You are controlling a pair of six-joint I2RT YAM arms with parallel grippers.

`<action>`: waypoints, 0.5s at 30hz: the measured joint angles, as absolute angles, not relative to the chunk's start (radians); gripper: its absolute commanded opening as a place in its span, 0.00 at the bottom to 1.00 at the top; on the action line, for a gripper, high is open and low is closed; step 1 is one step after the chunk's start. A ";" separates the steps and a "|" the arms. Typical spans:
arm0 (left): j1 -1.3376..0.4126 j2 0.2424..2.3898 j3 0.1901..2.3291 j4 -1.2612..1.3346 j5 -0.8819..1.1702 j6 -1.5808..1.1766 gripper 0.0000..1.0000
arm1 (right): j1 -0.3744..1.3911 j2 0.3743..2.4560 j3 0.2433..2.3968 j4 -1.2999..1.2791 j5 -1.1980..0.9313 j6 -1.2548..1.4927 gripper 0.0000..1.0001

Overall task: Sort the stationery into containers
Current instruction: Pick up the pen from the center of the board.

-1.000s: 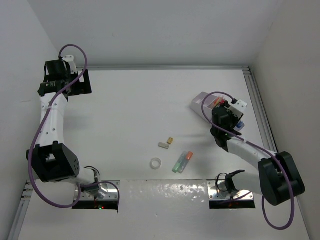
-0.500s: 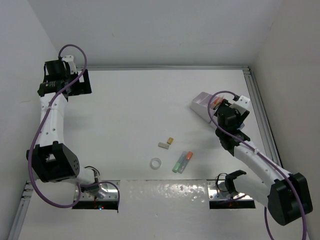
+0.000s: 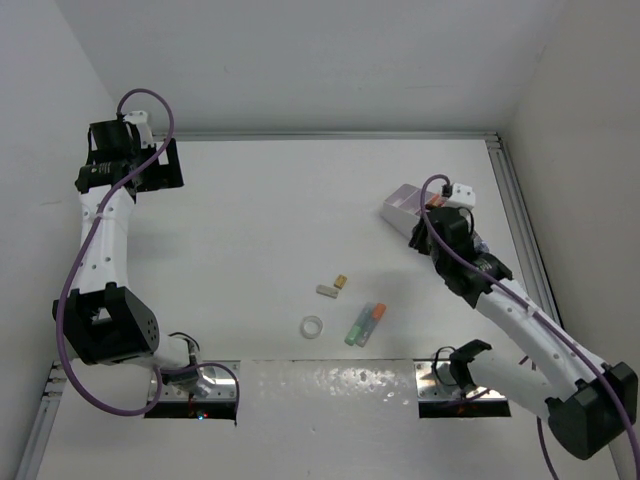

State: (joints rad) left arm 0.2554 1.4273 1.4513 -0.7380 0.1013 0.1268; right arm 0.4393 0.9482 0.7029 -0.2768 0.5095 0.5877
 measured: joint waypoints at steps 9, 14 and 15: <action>0.255 1.420 1.451 -0.738 0.118 0.126 1.00 | 0.739 1.072 0.625 -0.536 0.441 1.023 0.53; 0.255 1.399 1.451 -0.738 0.123 0.126 1.00 | 0.819 1.193 0.619 -0.559 0.392 1.129 0.55; 0.255 1.394 1.451 -0.738 0.124 0.126 1.00 | 0.830 1.216 0.619 -0.558 0.381 1.138 0.55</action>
State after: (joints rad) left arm 0.2554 1.3941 1.4509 -0.7376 0.1238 0.1265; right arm 0.8295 1.2156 0.6193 -0.5579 0.3805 1.1378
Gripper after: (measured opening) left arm 0.996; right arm 0.548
